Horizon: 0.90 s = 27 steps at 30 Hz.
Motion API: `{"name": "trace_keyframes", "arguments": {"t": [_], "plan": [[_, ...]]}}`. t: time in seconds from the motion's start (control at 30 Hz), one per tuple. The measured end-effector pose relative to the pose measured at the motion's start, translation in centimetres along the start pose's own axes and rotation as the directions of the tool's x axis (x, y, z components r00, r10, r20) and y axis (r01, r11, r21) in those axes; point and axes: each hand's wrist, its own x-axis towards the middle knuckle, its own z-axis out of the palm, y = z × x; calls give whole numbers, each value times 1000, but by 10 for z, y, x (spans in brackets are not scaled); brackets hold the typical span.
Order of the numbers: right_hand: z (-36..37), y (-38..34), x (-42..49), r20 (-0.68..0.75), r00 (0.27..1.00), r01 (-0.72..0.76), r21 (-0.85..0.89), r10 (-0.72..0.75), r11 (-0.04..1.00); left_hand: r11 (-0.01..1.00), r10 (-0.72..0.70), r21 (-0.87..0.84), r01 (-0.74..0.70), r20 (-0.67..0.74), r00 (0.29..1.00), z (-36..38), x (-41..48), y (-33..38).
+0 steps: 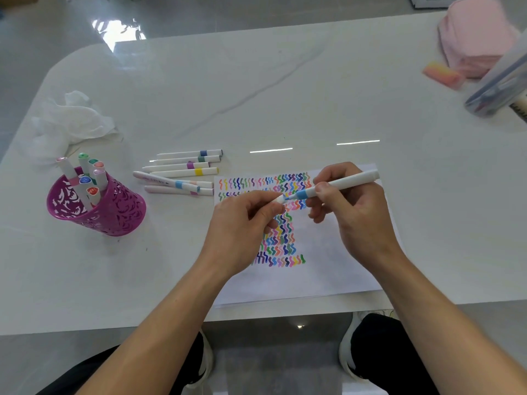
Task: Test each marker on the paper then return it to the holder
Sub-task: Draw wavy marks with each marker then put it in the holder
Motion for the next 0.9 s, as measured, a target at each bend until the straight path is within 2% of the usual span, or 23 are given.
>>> {"name": "trace_keyframes", "arguments": {"t": [0.33, 0.63, 0.9], "plan": [[4, 4, -1, 70, 997, -26, -19, 27, 999, 999, 40, -20, -39, 59, 997, -2, -2, -1], [8, 1, -2, 73, 996, -63, 84, 57, 994, 993, 93, -65, -96, -54, 994, 7, -8, 1], [12, 5, -6, 98, 990, -110, 118, 99, 987, 990, 123, -64, -125, -47, 991, 1, -10, 5]]}}
